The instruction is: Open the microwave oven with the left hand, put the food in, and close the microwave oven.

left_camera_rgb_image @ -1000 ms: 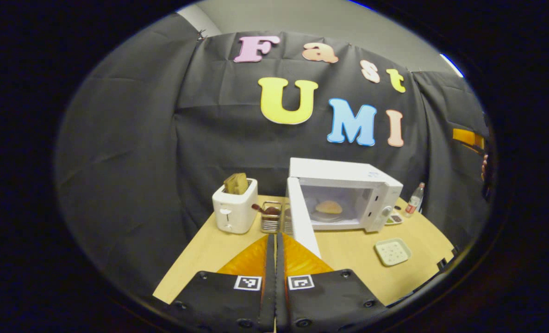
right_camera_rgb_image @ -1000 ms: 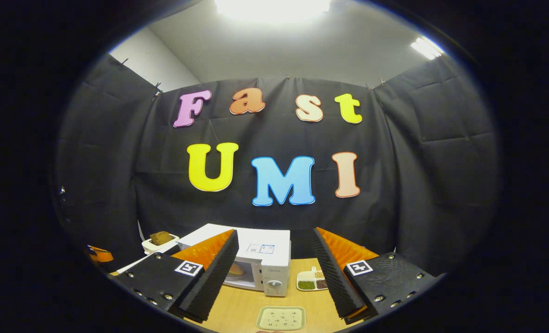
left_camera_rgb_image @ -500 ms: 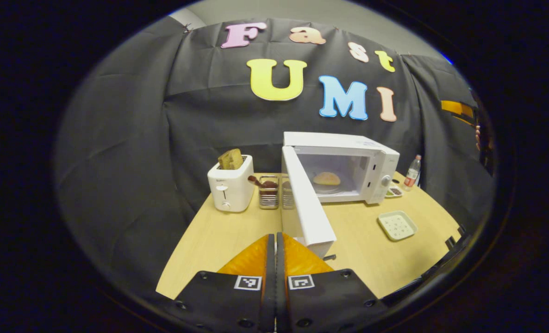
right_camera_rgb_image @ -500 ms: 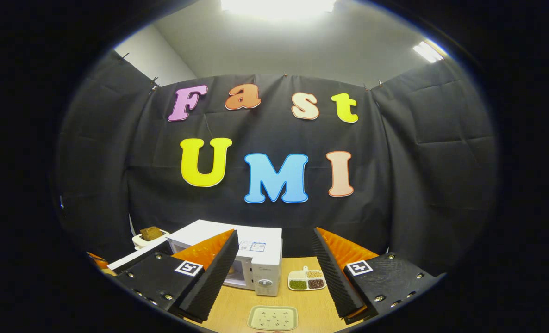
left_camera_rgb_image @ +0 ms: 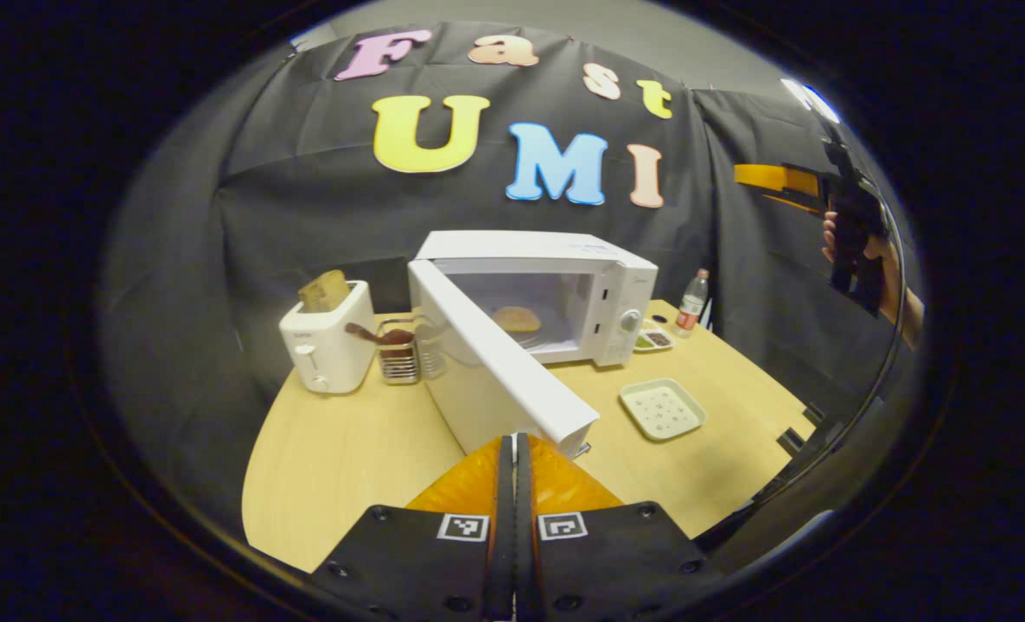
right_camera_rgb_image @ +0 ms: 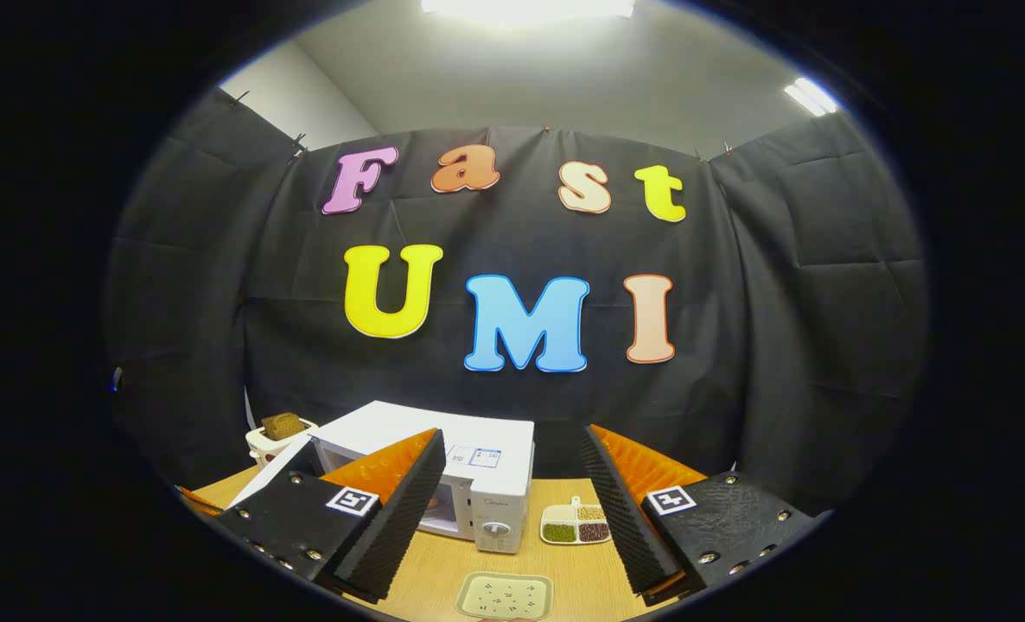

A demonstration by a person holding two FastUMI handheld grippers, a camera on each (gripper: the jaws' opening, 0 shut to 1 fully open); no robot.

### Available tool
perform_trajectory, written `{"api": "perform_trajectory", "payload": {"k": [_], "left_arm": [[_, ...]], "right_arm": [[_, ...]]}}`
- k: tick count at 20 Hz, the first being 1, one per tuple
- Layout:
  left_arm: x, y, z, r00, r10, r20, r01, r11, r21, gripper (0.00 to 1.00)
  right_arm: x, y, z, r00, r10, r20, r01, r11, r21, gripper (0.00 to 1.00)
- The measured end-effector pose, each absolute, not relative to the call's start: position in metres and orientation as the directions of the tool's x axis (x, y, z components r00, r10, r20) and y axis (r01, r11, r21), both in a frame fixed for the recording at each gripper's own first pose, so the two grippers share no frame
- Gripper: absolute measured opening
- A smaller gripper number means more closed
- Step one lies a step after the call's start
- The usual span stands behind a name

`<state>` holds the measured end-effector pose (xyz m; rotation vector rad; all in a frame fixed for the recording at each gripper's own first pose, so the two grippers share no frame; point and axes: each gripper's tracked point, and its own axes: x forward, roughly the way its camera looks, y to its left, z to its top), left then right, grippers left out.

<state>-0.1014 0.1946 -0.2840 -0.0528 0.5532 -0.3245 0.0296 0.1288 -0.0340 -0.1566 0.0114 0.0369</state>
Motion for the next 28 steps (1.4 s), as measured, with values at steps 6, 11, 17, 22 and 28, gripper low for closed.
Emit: {"api": "perform_trajectory", "payload": {"k": [6,11,17,22,28], "left_arm": [[-0.067,0.134,-0.274,0.766,-0.416,-0.491,0.404,0.904,-0.136,0.07],[-0.041,0.104,-0.269,0.744,-0.467,-0.478,0.46,0.877,-0.141,0.07],[-0.014,0.084,-0.269,0.744,-0.469,-0.475,0.477,0.871,-0.113,0.07],[0.007,0.068,-0.278,0.744,-0.449,-0.494,0.465,0.88,-0.099,0.07],[0.034,0.038,-0.283,0.749,-0.44,-0.496,0.468,0.881,-0.074,0.07]], "right_arm": [[0.035,0.105,-0.034,1.0,0.008,-0.02,-0.011,0.988,-0.155,0.97],[0.034,0.078,-0.034,0.999,-0.039,-0.025,0.035,0.989,-0.147,0.97],[0.028,0.041,-0.031,0.995,-0.101,-0.02,0.098,0.986,-0.133,0.97],[0.02,0.019,-0.033,0.99,-0.138,-0.028,0.134,0.983,-0.128,0.97],[0.014,0.0,-0.029,0.986,-0.166,-0.029,0.161,0.977,-0.142,0.97]]}}
